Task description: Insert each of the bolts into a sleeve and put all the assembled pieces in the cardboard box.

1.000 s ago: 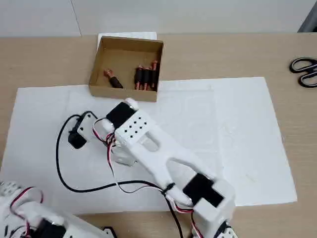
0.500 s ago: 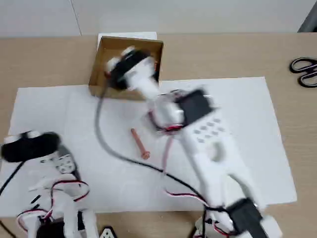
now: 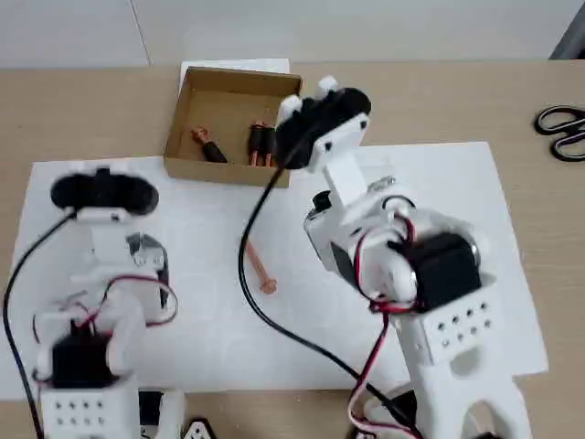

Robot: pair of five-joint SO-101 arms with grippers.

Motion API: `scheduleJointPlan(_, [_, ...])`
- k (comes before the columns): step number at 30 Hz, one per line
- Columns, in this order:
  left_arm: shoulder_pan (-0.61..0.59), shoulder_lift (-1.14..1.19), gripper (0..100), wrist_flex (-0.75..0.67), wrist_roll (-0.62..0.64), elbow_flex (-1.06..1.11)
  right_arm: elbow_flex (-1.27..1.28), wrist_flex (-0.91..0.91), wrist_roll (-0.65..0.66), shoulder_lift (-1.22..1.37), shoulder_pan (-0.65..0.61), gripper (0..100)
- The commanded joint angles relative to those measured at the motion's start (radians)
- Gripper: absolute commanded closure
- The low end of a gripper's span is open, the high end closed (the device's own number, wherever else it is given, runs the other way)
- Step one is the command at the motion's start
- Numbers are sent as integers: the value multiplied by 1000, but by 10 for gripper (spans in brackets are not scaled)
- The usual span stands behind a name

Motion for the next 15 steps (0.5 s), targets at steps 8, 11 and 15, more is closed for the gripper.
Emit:
scheduleJointPlan(8, [11,371,994,-23,-528,-140,531,-163,216,-165,71,994])
scheduleJointPlan(11, [11,433,994,-51,-715,-148,552,-162,265,-229,197,994])
scheduleJointPlan(15, [3,474,994,-107,-899,-150,554,-197,218,-389,358,994])
